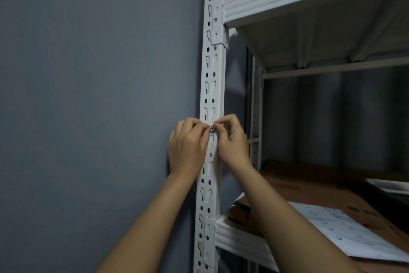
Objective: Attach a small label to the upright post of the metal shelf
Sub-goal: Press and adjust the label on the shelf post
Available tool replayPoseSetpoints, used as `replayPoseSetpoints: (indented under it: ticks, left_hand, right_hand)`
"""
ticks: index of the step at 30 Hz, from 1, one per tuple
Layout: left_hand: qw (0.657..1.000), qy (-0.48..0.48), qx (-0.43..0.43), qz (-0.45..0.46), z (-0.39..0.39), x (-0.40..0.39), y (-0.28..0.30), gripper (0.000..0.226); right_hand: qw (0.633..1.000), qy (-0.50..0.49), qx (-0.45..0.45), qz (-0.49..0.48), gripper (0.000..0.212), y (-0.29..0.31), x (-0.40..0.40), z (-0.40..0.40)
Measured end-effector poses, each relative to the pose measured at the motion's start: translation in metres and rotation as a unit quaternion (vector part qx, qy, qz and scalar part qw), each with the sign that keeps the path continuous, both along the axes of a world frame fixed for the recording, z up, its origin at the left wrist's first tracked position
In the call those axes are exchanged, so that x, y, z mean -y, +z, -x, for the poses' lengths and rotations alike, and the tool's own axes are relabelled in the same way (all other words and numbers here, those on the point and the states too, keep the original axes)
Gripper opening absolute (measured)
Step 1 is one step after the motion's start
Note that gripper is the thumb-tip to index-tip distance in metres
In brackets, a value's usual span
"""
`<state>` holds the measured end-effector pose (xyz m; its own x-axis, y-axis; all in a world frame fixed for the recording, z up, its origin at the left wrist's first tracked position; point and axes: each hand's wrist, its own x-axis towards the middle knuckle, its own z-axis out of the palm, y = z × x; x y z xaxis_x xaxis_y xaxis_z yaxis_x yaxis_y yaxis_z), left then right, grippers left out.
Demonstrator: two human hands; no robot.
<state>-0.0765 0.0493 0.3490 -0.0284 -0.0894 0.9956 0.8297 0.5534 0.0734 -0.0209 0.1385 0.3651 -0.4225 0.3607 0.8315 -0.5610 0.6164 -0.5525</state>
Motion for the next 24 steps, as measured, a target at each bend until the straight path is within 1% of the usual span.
replayPoseSetpoints:
  ticks: [6,9,15,24]
  left_hand:
    - [0.989,0.110,-0.089,0.035,0.0024,0.0010,0.0064,0.020]
    - [0.983,0.140,-0.113,0.035,0.0047,-0.0005,0.0087,0.020]
    - [0.983,0.130,-0.131,0.023,0.0082,-0.0026,0.0075,0.020]
    - [0.989,0.092,-0.110,0.029,0.0093,-0.0026,0.0034,0.018]
  right_hand:
    - [1.000,0.003,0.004,0.011,0.023,-0.0009,0.0004,0.0015]
    - [1.000,0.001,-0.002,0.013,0.026,-0.0008,0.0006,0.0021]
    - [1.000,0.001,-0.001,0.021,0.024,-0.0015,0.0003,0.0045]
    - [1.000,0.004,-0.006,0.017,0.026,-0.0017,-0.0005,0.0038]
